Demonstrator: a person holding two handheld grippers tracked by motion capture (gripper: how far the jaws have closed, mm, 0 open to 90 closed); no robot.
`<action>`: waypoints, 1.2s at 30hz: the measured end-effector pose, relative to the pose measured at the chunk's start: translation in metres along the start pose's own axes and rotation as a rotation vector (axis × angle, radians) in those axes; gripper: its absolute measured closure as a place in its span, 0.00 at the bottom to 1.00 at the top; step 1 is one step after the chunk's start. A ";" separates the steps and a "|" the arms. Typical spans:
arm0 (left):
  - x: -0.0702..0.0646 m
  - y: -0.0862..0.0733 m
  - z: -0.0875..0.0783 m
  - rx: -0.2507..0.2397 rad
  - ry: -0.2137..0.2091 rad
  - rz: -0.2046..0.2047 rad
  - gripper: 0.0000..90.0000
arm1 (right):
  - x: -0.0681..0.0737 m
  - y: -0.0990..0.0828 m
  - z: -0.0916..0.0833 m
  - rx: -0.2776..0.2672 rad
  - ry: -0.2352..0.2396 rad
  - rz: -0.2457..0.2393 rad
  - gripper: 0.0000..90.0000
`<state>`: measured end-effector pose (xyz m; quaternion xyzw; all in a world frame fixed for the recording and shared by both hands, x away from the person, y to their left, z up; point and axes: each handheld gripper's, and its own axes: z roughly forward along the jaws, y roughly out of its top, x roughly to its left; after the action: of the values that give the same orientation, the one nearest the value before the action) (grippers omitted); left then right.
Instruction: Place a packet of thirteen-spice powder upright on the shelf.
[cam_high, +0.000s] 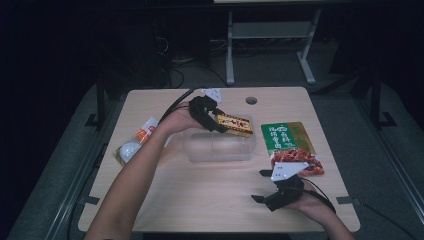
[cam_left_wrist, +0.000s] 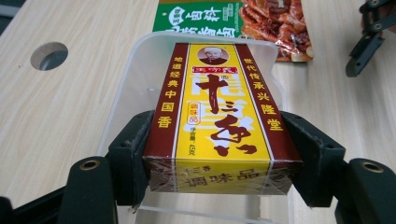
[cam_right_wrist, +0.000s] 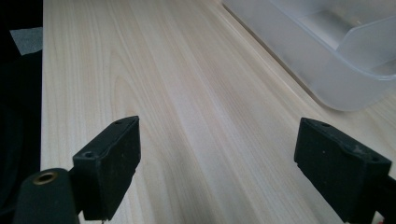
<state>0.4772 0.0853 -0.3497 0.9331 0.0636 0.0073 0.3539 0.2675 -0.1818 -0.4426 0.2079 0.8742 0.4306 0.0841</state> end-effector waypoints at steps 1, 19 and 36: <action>0.001 0.000 0.001 0.000 0.000 0.003 0.35 | 0.000 0.000 0.000 0.000 0.000 -0.001 0.16; 0.003 0.001 0.013 0.016 -0.003 -0.002 0.35 | -0.001 0.000 0.000 0.003 -0.004 -0.004 0.16; 0.002 0.007 0.011 -0.072 0.007 0.014 0.35 | 0.000 0.000 0.000 0.008 0.004 -0.005 0.16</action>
<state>0.4810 0.0735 -0.3532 0.9201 0.0578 0.0156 0.3872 0.2677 -0.1818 -0.4429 0.2051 0.8766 0.4273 0.0825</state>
